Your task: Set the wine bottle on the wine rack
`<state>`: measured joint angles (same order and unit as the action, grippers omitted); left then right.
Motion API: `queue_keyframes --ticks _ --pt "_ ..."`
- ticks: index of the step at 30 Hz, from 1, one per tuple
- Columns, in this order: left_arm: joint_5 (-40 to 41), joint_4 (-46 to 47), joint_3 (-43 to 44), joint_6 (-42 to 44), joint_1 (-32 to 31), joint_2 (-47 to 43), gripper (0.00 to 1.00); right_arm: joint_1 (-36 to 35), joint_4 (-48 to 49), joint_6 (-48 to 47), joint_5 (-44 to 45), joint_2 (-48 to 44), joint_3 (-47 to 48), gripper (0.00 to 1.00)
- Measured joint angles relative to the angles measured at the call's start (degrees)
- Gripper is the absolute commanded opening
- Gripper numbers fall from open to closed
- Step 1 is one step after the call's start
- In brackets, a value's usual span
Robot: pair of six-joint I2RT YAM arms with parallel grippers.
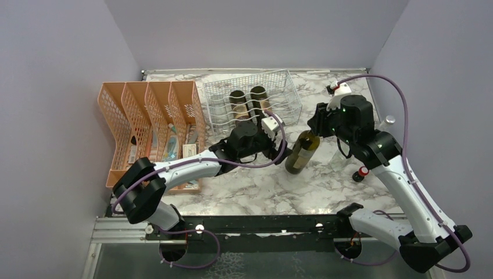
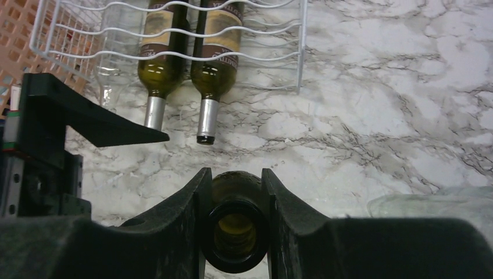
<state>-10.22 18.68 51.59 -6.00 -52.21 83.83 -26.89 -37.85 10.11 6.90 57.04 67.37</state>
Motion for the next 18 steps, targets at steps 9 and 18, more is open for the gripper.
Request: queue_keyframes --ticks 9,18 --pt "-2.9 11.4 -4.7 -3.5 -0.7 2.5 0.99 0.0 -2.2 0.4 -7.7 -0.1 3.3 0.01" --pt "-6.1 20.1 -7.8 -4.3 -1.7 2.7 0.99 0.0 -2.3 1.9 -10.3 -0.1 5.4 0.01"
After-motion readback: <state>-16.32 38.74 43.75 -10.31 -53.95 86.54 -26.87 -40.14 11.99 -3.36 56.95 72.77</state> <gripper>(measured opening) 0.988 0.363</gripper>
